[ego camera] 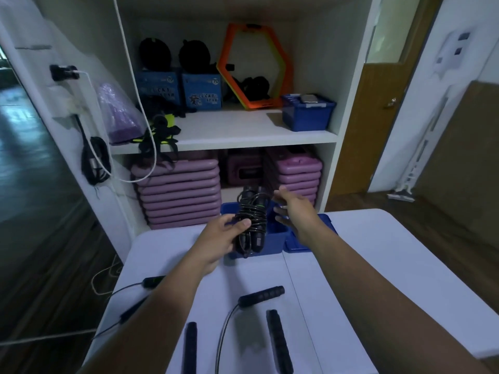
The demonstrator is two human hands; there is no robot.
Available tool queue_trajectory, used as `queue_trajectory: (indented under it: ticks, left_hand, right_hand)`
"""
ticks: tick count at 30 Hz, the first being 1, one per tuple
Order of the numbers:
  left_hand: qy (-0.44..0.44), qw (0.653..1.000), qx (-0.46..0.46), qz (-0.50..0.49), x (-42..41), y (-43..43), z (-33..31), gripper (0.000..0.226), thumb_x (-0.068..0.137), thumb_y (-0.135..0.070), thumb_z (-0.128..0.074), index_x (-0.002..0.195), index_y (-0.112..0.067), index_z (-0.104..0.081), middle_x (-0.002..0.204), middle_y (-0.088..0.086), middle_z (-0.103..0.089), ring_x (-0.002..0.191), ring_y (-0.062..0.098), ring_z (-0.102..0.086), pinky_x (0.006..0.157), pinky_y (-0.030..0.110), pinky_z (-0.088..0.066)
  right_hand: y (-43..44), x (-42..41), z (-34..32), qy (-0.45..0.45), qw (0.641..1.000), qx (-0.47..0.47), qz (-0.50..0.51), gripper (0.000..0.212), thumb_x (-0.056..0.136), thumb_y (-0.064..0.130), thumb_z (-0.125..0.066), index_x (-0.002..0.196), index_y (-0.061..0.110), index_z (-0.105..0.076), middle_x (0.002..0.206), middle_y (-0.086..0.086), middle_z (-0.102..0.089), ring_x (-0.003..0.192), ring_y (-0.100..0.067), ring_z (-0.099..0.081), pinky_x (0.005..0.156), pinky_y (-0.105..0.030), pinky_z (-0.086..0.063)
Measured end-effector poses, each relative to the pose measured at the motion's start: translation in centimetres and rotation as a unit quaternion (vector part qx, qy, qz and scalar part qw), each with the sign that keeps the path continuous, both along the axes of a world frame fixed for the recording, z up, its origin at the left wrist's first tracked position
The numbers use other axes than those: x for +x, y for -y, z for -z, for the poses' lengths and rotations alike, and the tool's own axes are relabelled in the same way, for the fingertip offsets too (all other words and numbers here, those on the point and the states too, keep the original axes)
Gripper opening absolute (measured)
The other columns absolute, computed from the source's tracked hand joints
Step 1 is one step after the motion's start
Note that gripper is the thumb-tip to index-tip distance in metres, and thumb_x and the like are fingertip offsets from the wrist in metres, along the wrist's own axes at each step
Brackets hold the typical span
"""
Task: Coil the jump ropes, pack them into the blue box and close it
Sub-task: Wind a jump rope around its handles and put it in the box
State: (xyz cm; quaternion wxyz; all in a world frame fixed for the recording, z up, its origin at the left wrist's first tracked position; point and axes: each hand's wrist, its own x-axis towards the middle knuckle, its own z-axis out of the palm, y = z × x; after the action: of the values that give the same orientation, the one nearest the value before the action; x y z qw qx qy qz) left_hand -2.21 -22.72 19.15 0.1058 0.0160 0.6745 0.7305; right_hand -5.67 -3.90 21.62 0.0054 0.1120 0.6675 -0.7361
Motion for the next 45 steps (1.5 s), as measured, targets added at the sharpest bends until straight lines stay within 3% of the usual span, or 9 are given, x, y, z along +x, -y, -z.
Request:
queue_trajectory:
  ticks: [5,12,16,18,24,30,35,39,45]
  left_hand:
    - [0.044,0.998,-0.023,-0.040,-5.2,-2.5,1.5,0.034,0.092,-0.022,-0.070,0.119,-0.003,-0.061,0.112,0.017,-0.073,0.097,0.028,-0.073,0.070,0.030,-0.061]
    - [0.111,0.988,-0.083,-0.067,-14.9,-7.4,4.7,0.020,0.094,-0.025,-0.067,0.101,-0.007,-0.063,0.100,0.015,-0.073,0.081,0.023,-0.071,0.066,0.030,-0.060]
    - [0.150,0.975,-0.134,-0.090,-20.2,-9.9,8.1,0.020,0.094,-0.025,-0.068,0.088,-0.007,-0.061,0.088,0.013,-0.070,0.074,0.022,-0.068,0.059,0.027,-0.059]
    - [0.159,0.967,-0.177,-0.092,-22.7,-10.6,10.6,0.027,0.091,-0.028,-0.071,0.085,-0.004,-0.061,0.093,0.019,-0.070,0.078,0.029,-0.068,0.071,0.036,-0.061]
    - [0.202,0.912,-0.351,-0.062,-26.7,-11.6,17.5,0.066,0.087,-0.048,-0.070,0.125,0.004,-0.057,0.115,0.025,-0.065,0.103,0.038,-0.065,0.080,0.039,-0.052]
    - [0.230,0.881,-0.412,0.006,-27.9,-12.8,20.1,0.055,0.092,-0.042,-0.067,0.117,0.006,-0.059,0.072,0.011,-0.056,0.060,0.022,-0.051,0.066,0.031,-0.040]
    - [0.208,0.839,-0.497,0.079,-28.4,-12.8,20.5,0.046,0.097,-0.039,-0.061,0.124,-0.002,-0.057,0.121,0.016,-0.062,0.109,0.029,-0.060,0.089,0.033,-0.042]
    - [0.190,0.793,-0.566,0.116,-28.9,-13.1,20.4,0.048,0.101,-0.040,-0.052,0.124,0.001,-0.060,0.126,0.020,-0.062,0.116,0.031,-0.059,0.094,0.033,-0.042]
    - [0.198,0.770,-0.587,0.153,-29.1,-13.1,20.5,0.049,0.105,-0.040,-0.042,0.124,0.001,-0.060,0.127,0.021,-0.061,0.117,0.031,-0.058,0.094,0.034,-0.041]
  right_hand:
    - [-2.7,-3.3,3.9,-0.038,0.997,0.052,0.050,0.018,0.098,0.014,-0.055,0.095,0.008,-0.072,0.093,-0.009,-0.072,0.081,-0.016,-0.062,0.078,-0.030,-0.053]
    - [-7.7,-8.8,10.3,0.030,0.969,0.246,0.016,0.016,0.094,0.020,-0.062,0.088,0.010,-0.072,0.084,-0.003,-0.069,0.082,-0.019,-0.061,0.070,-0.026,-0.040]
    - [-9.8,-12.2,14.2,0.097,0.965,0.242,-0.022,0.015,0.091,0.023,-0.068,0.092,0.008,-0.070,0.094,-0.007,-0.071,0.091,-0.022,-0.064,0.073,-0.025,-0.041]
    - [-10.4,-13.3,15.8,0.118,0.964,0.234,-0.045,0.014,0.090,0.024,-0.070,0.087,0.010,-0.066,0.096,-0.008,-0.069,0.091,-0.021,-0.061,0.076,-0.026,-0.042]
    - [-10.4,-15.1,19.6,0.144,0.968,0.192,-0.080,0.017,0.089,0.027,-0.070,0.079,0.018,-0.060,0.087,-0.002,-0.067,0.080,-0.016,-0.062,0.067,-0.025,-0.048]
    - [-10.5,-15.9,21.5,0.134,0.979,0.111,-0.109,0.009,0.093,0.019,-0.066,0.089,0.018,-0.058,0.085,-0.002,-0.067,0.081,-0.018,-0.061,0.075,-0.030,-0.050]
    - [-10.7,-16.1,22.5,0.137,0.980,0.077,-0.125,0.010,0.089,0.024,-0.069,0.088,0.022,-0.058,0.070,0.009,-0.059,0.078,-0.017,-0.056,0.079,-0.035,-0.049]
    - [-10.6,-16.0,24.1,0.143,0.983,0.041,-0.110,0.022,0.068,0.048,-0.069,0.082,0.032,-0.061,0.063,0.008,-0.052,0.080,-0.018,-0.056,0.095,-0.053,-0.050]
    - [-10.4,-15.7,23.9,0.143,0.984,0.022,-0.100,0.008,0.087,0.026,-0.068,0.083,0.027,-0.061,0.072,0.003,-0.057,0.085,-0.018,-0.060,0.098,-0.049,-0.051]
